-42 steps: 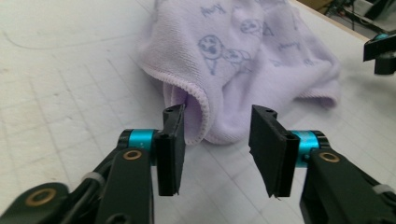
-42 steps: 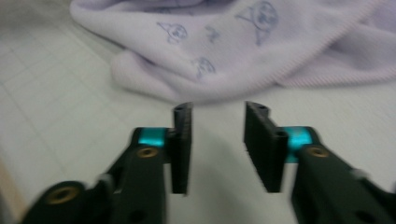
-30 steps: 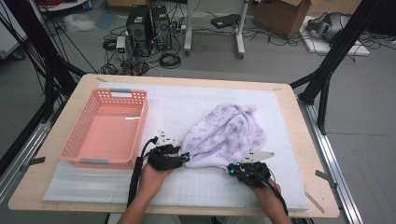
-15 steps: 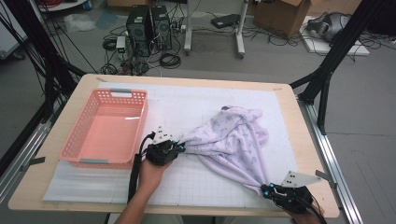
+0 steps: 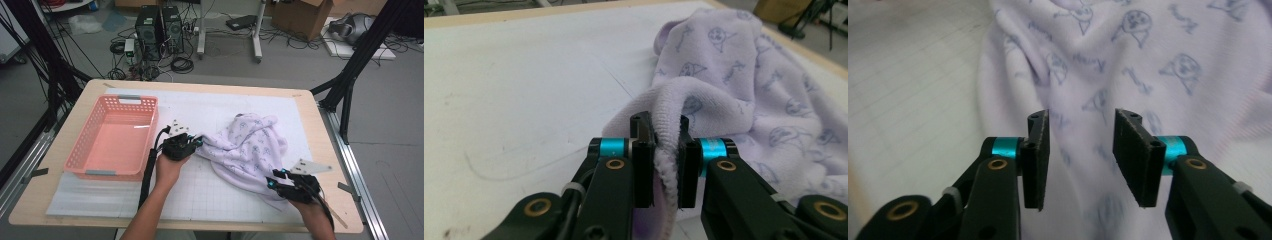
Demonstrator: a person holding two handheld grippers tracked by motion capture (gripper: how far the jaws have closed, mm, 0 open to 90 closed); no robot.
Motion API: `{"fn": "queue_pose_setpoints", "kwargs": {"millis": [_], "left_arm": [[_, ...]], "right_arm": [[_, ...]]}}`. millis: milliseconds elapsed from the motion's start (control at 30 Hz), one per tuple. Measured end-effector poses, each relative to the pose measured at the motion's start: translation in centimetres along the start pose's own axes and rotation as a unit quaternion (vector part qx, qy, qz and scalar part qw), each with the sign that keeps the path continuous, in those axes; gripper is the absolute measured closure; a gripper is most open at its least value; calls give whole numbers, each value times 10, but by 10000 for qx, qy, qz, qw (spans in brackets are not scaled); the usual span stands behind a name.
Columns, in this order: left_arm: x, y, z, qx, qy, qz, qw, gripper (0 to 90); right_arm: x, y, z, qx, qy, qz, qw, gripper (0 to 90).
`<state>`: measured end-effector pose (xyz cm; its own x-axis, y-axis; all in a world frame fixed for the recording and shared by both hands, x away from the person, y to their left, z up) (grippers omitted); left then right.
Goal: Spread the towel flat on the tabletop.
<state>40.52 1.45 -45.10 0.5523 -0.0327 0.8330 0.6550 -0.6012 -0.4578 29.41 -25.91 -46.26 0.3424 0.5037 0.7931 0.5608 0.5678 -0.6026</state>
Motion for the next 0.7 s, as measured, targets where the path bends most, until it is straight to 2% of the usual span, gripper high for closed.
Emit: {"fn": "queue_pose_setpoints", "kwargs": {"millis": [33, 67, 100, 133, 167, 233, 333, 367, 400, 433, 467, 500, 533, 567, 600, 633, 700], "left_arm": [[3, 6, 0, 21, -11, -92, 10000, 836], [3, 6, 0, 21, -11, -92, 10000, 838], [5, 12, 4, 106, -8, -38, 9999, 839], [5, 12, 4, 106, -8, -38, 9999, 839], [8, 14, 6, 135, -40, -78, 9999, 839], [13, 18, 9, 182, -77, -146, 9997, 839], [20, 24, 13, 219, -67, -195, 9995, 840], [21, 25, 13, 199, -60, -200, 9996, 839], [23, 26, 14, 182, -58, -230, 9996, 839], [23, 27, 13, 151, -66, -267, 9995, 837], [22, 28, 14, 142, -94, -254, 9995, 829], [21, 28, 14, 140, -114, -193, 9997, 787], [20, 28, 14, 140, -135, -173, 9997, 689], [20, 27, 15, 130, -220, -140, 9996, 632], [19, 26, 14, 66, -269, -113, 9996, 632], [18, 24, 13, 30, -237, -119, 9996, 617], [14, 20, 8, -81, -146, -116, 9998, 599]], "right_arm": [[8, 19, -3, 62, 36, 31, 10000, 552], [12, 28, -3, 78, 14, 67, 9999, 540], [17, 38, -5, 60, -20, 93, 9999, 520], [17, 38, -5, 60, -20, 93, 9999, 520], [28, 56, -7, 47, -81, 111, 9999, 508], [41, 72, -11, -73, -96, 98, 9999, 485], [57, 93, -18, -216, -334, 169, 9991, 493], [61, 99, -17, -173, -392, 196, 9989, 565], [61, 99, -17, -173, -392, 196, 9989, 565], [67, 110, -17, -57, -604, 319, 9976, 807], [70, 114, -19, -36, -685, 368, 9970, 836], [75, 115, -25, -120, -652, 313, 9973, 847], [77, 115, -32, -217, -569, 268, 9978, 849], [80, 114, -42, -400, -414, 199, 9981, 849], [80, 114, -42, -400, -414, 199, 9981, 849], [80, 110, -64, -768, -8, 67, 9970, 848], [78, 105, -83, -1101, 377, -93, 9932, 845]]}}
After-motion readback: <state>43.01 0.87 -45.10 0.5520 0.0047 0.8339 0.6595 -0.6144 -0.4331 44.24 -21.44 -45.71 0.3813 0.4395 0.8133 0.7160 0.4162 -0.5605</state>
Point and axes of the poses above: each handheld gripper's, and its own axes: y roughly forward along the jaws, x roughly out of its top, z roughly to its left, the point moved 8 cm from there along y, roughly forward along the jaws, and after that the axes turned 11 degrees about -y, right-handed, at the moved point
